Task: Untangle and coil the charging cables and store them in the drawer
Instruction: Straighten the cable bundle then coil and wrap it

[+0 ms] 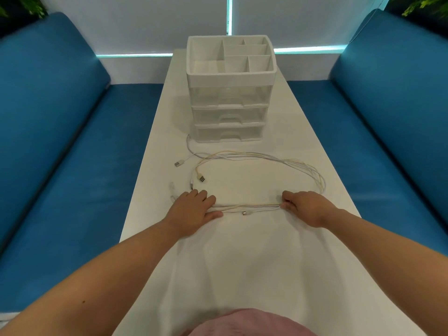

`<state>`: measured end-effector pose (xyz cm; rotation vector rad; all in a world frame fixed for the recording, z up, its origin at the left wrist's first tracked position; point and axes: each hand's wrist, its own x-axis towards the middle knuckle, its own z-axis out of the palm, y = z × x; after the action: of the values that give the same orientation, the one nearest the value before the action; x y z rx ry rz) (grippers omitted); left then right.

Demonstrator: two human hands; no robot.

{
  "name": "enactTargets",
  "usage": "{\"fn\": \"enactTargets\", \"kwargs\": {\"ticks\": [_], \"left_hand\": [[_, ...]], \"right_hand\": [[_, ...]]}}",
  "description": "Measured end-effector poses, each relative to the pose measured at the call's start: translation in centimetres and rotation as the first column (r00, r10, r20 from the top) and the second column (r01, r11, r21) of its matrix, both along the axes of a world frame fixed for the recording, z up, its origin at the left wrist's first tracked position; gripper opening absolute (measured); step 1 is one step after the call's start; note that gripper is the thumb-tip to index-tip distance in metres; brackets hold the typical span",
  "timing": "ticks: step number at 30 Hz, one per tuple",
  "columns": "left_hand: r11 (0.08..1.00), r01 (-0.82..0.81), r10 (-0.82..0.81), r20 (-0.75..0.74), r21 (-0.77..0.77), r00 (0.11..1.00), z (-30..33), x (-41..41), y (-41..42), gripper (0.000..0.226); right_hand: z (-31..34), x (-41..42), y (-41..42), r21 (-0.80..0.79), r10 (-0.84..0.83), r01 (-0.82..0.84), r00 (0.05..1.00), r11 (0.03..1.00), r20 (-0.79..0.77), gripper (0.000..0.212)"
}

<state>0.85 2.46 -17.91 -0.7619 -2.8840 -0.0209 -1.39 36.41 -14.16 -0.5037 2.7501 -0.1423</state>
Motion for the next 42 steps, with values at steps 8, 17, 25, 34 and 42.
{"fn": "enactTargets", "kwargs": {"ticks": [8,17,25,34,42], "left_hand": [[0.980,-0.200,0.200,0.143,-0.015,0.969,1.1,0.6,-0.6,0.090],[0.990,-0.129,0.105,0.323,0.053,0.940,1.9,1.3,-2.6,0.045],[0.979,-0.203,0.198,0.313,-0.016,0.929,2.9,1.7,-3.8,0.042],[0.818,-0.365,0.133,0.471,0.444,0.872,3.0,1.0,-4.2,0.024],[0.894,-0.217,0.071,0.354,0.392,0.932,1.6,1.6,-4.3,0.025]], "right_hand": [[0.0,0.2,-0.3,0.055,-0.040,0.038,0.999,0.998,0.033,0.029],[-0.1,0.1,-0.1,0.047,-0.026,0.025,0.999,0.999,0.022,0.030],[-0.1,0.4,-0.2,0.024,-0.018,0.017,1.000,1.000,0.025,0.030],[0.3,0.9,-0.1,-0.018,-0.018,0.019,0.999,1.000,0.038,0.031],[0.4,0.7,0.0,-0.042,-0.025,0.025,0.999,0.999,0.020,0.032]]}}
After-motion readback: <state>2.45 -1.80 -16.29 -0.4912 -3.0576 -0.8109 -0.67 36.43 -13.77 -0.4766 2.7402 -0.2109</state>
